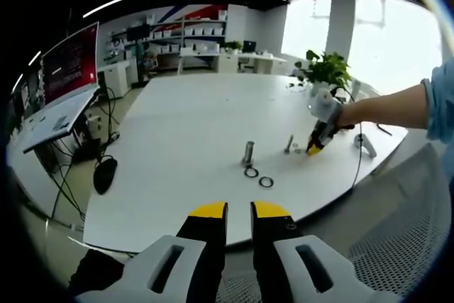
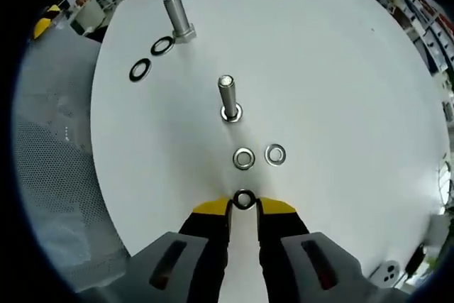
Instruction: Place the washer onto the threaded stud by aligning its center hole with the stud, sliding it down to the base, and recovering from edge contact or off-axis alignment until the washer reaches the visible bottom stop.
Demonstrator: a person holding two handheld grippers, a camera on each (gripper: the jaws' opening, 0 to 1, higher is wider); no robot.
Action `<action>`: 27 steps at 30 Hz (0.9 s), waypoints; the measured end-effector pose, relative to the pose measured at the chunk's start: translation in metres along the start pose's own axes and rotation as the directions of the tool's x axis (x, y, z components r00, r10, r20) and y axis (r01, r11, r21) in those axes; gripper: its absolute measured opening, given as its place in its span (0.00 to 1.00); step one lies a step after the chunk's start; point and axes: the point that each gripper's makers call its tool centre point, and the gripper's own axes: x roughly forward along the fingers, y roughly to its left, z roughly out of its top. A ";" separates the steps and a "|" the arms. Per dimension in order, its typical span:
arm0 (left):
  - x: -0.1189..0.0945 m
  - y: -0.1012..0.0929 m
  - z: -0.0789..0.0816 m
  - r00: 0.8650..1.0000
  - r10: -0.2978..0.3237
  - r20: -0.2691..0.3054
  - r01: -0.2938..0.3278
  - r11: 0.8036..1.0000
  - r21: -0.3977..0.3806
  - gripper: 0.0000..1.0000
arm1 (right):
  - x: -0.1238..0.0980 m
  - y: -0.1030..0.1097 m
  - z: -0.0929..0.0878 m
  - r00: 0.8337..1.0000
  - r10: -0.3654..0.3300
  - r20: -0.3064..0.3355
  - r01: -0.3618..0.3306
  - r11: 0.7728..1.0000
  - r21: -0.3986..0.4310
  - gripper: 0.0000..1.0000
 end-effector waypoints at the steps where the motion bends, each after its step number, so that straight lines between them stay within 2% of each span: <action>1: 0.000 0.000 0.000 1.000 0.000 -0.001 0.000 1.000 0.001 0.11 | 0.000 0.000 0.000 1.000 0.001 -0.001 -0.001 1.000 0.000 0.17; 16: 0.000 0.000 0.000 1.000 0.002 -0.004 -0.002 1.000 0.001 0.11 | 0.000 0.000 0.000 1.000 0.003 -0.005 -0.003 1.000 -0.025 0.16; 27: 0.000 0.000 -0.001 1.000 0.001 -0.006 -0.001 1.000 0.003 0.11 | 0.000 0.001 0.001 1.000 -0.004 0.026 0.005 0.999 -0.047 0.17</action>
